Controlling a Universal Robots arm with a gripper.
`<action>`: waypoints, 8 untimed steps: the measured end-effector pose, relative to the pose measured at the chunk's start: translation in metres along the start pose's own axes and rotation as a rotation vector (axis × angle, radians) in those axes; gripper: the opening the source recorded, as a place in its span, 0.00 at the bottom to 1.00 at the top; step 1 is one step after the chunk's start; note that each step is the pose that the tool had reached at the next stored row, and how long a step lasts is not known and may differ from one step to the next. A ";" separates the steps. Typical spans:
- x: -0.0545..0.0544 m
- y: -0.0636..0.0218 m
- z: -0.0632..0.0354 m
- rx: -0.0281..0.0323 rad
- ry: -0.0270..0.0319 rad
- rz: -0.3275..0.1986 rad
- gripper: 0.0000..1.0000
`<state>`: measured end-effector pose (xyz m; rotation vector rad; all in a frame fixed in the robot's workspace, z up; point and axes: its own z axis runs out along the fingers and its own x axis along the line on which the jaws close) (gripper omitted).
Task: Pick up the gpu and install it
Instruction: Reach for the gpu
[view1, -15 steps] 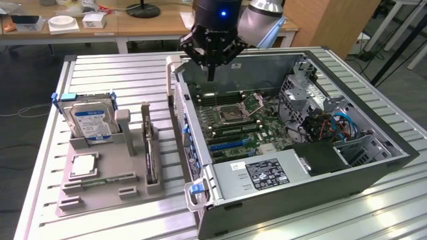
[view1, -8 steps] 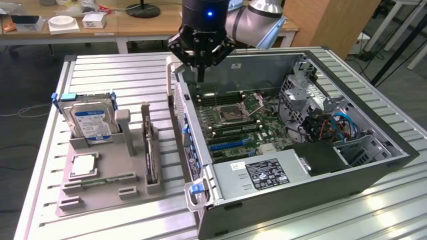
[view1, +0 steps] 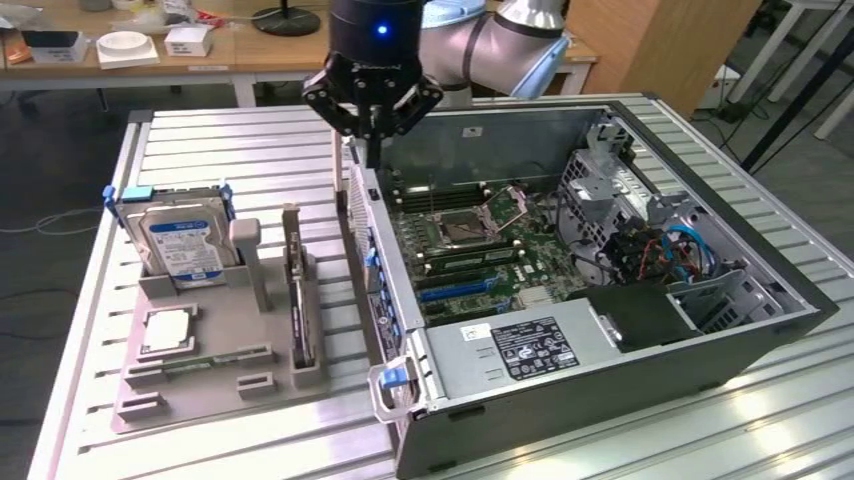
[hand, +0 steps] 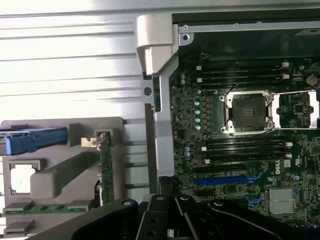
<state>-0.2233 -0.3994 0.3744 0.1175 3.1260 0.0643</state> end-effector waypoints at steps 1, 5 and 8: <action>0.004 -0.0003 0.0005 0.0001 0.0002 0.000 0.11; 0.019 -0.0016 0.0027 0.0008 0.0013 0.000 0.11; 0.032 -0.0026 0.0044 0.0015 0.0020 0.000 0.11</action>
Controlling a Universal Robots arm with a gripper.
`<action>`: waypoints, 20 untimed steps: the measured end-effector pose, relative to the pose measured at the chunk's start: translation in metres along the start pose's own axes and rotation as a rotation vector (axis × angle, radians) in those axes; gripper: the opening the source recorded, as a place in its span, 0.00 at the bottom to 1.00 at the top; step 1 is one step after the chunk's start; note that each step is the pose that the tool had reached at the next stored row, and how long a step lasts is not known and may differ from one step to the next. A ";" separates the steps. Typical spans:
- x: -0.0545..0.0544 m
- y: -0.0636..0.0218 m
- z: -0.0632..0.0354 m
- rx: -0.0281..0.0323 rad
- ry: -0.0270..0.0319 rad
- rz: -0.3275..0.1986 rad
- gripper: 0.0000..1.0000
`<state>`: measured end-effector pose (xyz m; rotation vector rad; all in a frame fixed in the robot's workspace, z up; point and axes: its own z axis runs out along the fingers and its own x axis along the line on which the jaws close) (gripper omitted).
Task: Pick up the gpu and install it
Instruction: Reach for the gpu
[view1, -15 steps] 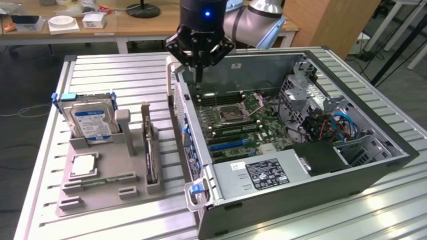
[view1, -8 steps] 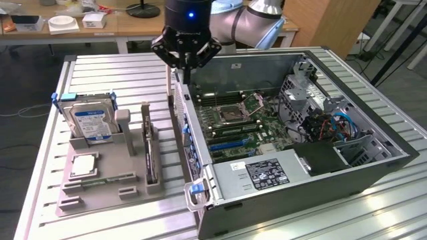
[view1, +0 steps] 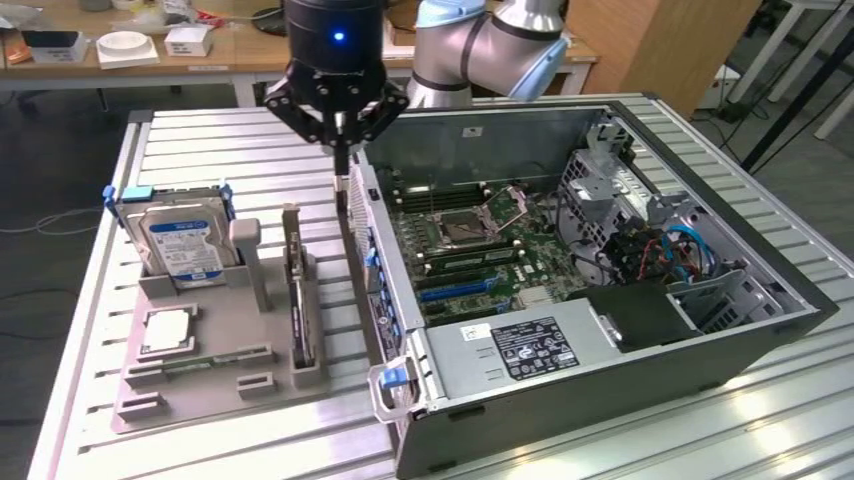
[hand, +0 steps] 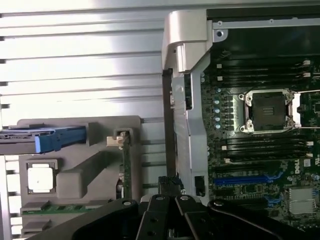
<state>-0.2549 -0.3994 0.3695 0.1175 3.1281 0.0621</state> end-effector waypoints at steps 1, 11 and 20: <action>0.004 -0.0003 0.0006 0.0002 0.0002 0.000 0.11; 0.045 -0.0037 0.0069 0.0041 0.0032 0.000 0.11; 0.055 -0.0138 0.0080 0.0052 0.0060 0.000 0.11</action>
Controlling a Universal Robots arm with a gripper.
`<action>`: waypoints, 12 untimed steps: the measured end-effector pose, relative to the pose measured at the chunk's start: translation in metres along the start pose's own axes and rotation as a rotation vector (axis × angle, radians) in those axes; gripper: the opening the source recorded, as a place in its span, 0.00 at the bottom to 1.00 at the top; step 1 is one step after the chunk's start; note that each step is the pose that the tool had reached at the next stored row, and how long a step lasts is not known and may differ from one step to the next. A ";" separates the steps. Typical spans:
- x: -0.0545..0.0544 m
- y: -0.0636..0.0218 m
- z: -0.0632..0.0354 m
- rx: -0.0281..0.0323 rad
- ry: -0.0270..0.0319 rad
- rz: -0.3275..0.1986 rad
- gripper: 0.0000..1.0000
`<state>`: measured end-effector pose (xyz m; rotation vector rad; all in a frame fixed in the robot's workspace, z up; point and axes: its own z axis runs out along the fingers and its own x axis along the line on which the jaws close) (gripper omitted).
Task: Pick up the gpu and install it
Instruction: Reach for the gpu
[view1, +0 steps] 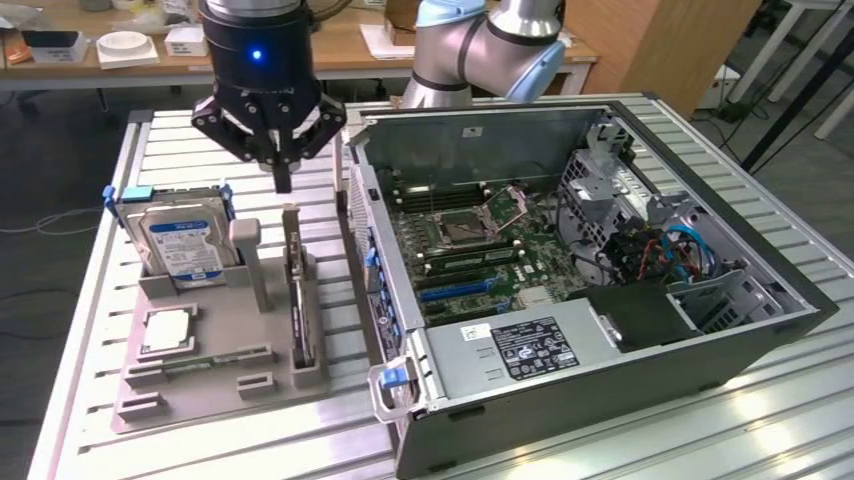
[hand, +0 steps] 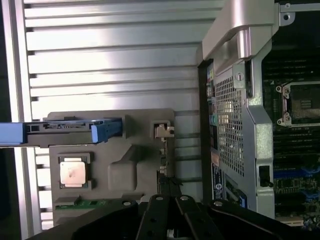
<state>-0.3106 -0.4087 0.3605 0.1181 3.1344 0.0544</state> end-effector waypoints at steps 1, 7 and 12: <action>0.000 -0.0033 -0.0001 0.0001 0.0009 0.000 0.11; -0.001 -0.0167 -0.0004 0.0002 0.0040 0.002 0.11; -0.001 -0.0167 -0.0004 0.0004 0.0040 0.002 0.11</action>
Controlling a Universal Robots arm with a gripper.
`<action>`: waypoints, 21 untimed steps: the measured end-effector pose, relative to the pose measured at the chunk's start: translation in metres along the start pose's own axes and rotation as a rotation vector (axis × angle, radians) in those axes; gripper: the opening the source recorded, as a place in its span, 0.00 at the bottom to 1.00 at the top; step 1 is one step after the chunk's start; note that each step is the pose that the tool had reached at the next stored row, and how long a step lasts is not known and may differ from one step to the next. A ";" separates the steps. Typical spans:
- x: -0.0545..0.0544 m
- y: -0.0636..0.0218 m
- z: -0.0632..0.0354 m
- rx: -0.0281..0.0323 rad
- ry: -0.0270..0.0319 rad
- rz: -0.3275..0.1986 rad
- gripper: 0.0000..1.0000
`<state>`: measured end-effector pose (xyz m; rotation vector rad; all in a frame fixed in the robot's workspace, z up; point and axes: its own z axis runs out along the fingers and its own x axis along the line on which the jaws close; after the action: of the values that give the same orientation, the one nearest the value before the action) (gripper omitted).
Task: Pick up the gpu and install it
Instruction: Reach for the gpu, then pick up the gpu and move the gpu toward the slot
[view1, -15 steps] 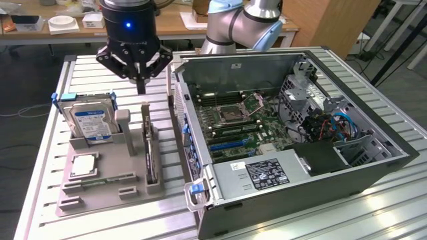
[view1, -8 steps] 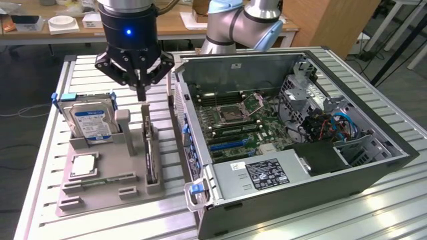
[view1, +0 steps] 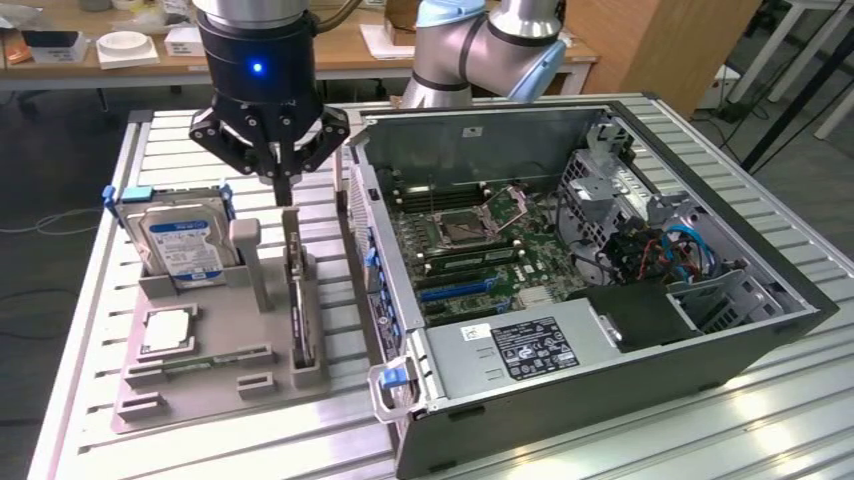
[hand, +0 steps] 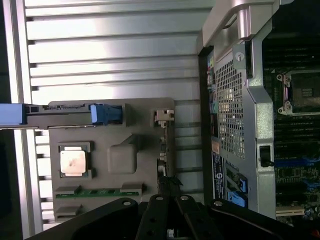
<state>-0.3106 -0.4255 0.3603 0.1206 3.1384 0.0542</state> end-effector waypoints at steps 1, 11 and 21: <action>0.000 0.0000 0.0000 0.0000 0.0001 0.000 0.11; 0.000 0.0001 0.0001 0.0002 -0.0001 -0.001 0.11; -0.002 -0.0353 0.0123 0.0003 0.0004 -0.001 0.11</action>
<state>-0.3109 -0.4604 0.3469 0.1183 3.1388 0.0537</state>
